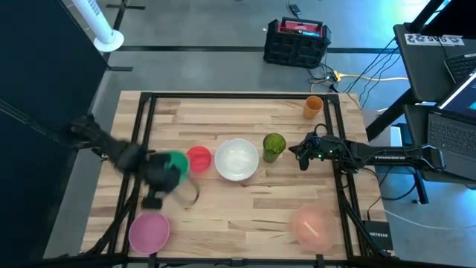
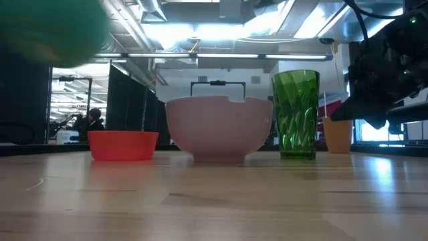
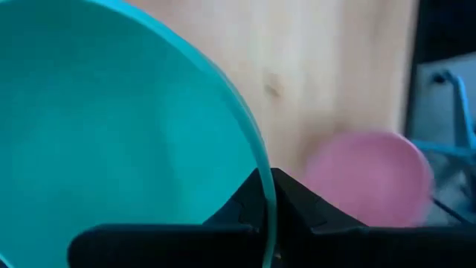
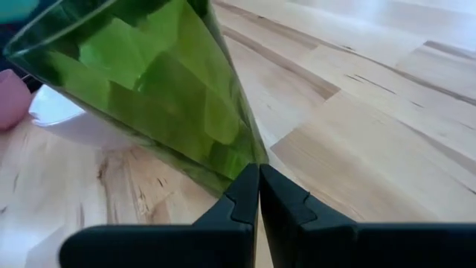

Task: Nest bowls inside each other
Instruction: Stack the blue bowl on top of the pink bowl

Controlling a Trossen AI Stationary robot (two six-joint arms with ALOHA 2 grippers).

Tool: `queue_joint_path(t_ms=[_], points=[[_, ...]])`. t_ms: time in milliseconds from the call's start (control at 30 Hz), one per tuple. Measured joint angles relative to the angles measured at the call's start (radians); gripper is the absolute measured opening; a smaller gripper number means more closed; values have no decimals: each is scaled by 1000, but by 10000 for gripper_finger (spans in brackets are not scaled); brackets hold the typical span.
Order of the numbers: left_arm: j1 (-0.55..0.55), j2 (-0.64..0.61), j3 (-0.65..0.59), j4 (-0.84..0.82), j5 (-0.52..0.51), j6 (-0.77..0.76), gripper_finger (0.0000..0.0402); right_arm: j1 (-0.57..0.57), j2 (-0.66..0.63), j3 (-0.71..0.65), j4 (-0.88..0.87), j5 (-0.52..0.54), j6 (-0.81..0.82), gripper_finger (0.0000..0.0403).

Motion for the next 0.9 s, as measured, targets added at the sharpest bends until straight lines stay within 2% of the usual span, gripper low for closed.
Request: queue_joint_path(t_ms=[100, 300, 500, 900], points=[[-184, 26, 23, 8, 7, -184, 0, 0, 0, 0, 0, -11, -2, 0], [-338, 86, 23, 130, 10, -389, 0, 0, 0, 0, 2, -18, 0, 0], [-423, 165, 23, 203, 35, -426, 0, 0, 0, 0, 3, -18, 0, 0], [-475, 235, 22, 255, 57, -411, 0, 0, 0, 1, 6, -19, 1, 0]])
